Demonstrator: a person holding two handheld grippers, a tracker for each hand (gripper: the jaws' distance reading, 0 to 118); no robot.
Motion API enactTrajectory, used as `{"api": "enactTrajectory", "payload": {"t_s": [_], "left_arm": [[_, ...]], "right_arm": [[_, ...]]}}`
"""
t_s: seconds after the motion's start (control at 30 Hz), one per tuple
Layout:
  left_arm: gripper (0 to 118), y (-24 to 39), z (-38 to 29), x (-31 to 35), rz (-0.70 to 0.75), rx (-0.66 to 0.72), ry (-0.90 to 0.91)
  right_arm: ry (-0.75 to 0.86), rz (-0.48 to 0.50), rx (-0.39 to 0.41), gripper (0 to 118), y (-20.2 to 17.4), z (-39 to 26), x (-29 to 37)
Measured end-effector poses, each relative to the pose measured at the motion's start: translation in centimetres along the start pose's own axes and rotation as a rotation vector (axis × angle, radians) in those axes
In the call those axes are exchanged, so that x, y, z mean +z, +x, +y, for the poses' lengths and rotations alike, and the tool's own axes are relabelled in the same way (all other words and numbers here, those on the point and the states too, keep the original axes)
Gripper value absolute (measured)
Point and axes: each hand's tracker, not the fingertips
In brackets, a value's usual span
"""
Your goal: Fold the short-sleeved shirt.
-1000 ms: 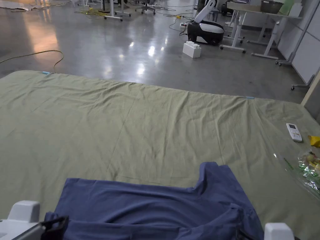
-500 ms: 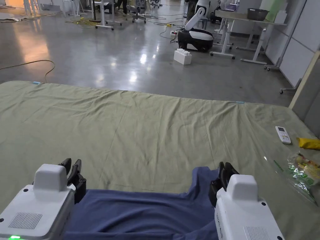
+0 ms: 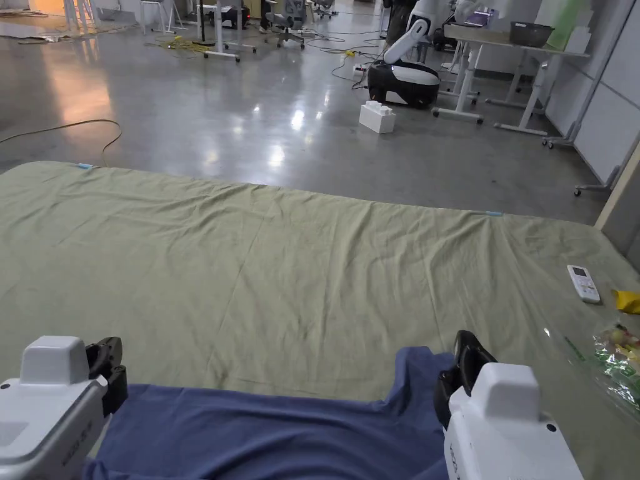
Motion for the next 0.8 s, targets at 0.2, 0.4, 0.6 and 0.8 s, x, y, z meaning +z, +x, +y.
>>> {"api": "enactTrajectory", "payload": {"t_s": [0.2, 0.4, 0.6, 0.8], "left_arm": [[1, -3.4, -0.8, -7.9, -0.036, 0.009, -0.281], [54, -4.1, -2.3, -15.0, -0.053, 0.014, -0.546], [76, -4.1, -4.4, -19.8, -0.014, 0.022, -0.675], [79, -2.8, -4.4, -20.6, 0.001, -0.043, -0.666]], "right_arm": [[-0.078, -0.002, 0.026, 0, 0.5, -1.8, -1.0], [-0.169, -0.017, 0.039, 0, 1.3, -4.0, -1.7], [-0.237, -0.047, 0.063, 0, 2.4, -5.9, -1.9], [-0.305, -0.075, 0.061, 0, 3.5, -7.4, -2.3]]}}
